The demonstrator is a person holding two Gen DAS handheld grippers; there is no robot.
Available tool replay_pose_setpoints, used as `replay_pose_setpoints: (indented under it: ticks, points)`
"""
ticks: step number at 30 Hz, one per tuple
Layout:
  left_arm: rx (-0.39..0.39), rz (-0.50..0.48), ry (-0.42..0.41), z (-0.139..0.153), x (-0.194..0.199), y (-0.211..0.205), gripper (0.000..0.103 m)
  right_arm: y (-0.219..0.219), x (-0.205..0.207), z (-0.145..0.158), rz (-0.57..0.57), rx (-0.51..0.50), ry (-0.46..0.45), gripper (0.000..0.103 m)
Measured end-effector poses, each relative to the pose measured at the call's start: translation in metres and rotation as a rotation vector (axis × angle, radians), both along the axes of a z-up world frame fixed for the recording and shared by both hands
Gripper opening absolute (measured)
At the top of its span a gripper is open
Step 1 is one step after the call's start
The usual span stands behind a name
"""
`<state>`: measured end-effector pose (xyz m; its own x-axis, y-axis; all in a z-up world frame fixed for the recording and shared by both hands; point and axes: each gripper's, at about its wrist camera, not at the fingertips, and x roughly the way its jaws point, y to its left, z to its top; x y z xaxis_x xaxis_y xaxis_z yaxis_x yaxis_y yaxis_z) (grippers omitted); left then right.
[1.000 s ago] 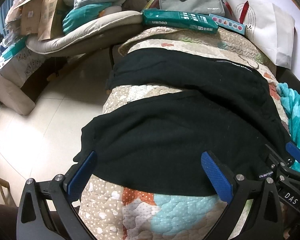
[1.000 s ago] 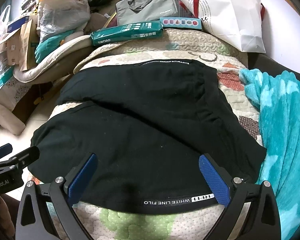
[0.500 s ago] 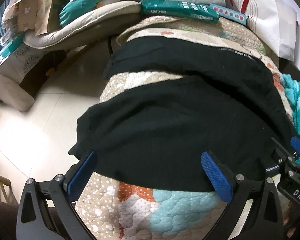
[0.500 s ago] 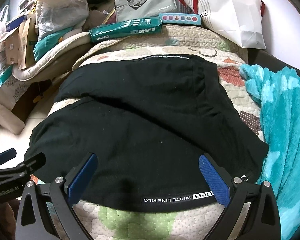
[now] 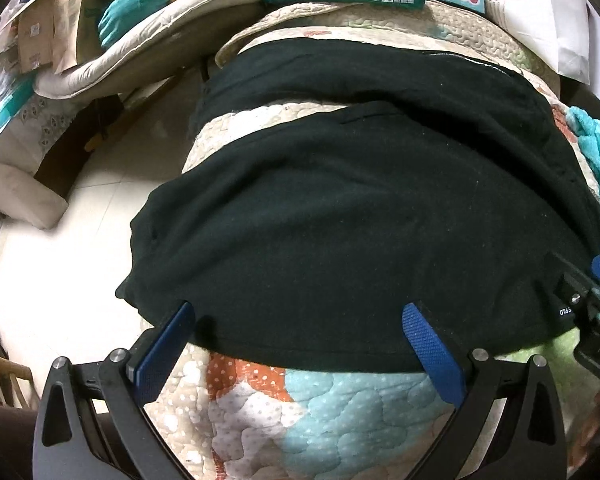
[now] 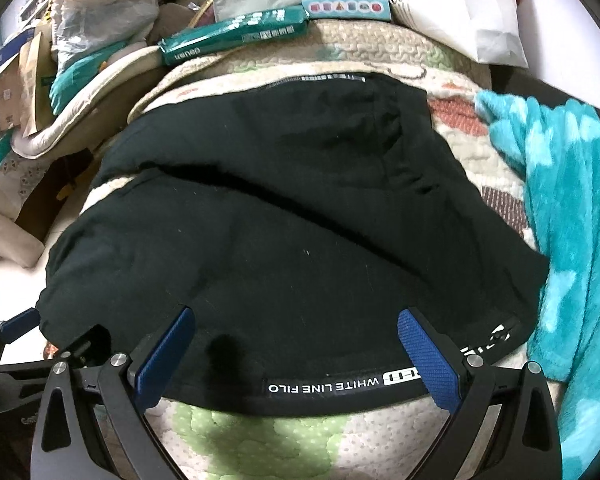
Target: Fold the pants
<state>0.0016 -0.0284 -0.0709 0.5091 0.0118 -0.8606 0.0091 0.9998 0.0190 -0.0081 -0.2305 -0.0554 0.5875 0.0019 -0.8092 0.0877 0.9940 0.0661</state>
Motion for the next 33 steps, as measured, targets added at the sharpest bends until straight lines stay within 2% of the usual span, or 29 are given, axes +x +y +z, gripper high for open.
replay_pose_setpoints:
  ticks: [3,7,24,29,33]
  points:
    - [-0.046,0.025,0.017,-0.003,0.000,0.006,0.103,-0.003,0.002,-0.006,-0.012,0.022,0.027,0.103]
    - [-0.110,0.055,0.032,-0.006,0.001,0.014,0.103,-0.001,0.002,-0.009,-0.009,0.005,0.029,0.103]
    - [-0.170,0.097,0.026,-0.008,-0.003,0.019,0.103,0.001,0.005,-0.014,-0.010,-0.016,0.048,0.103]
    - [-0.164,0.094,-0.015,-0.008,-0.009,0.019,0.103,0.000,0.007,-0.015,-0.013,-0.017,0.050,0.103]
    - [-0.169,0.093,0.002,-0.008,-0.006,0.020,0.103,0.000,0.008,-0.016,-0.022,-0.019,0.056,0.103]
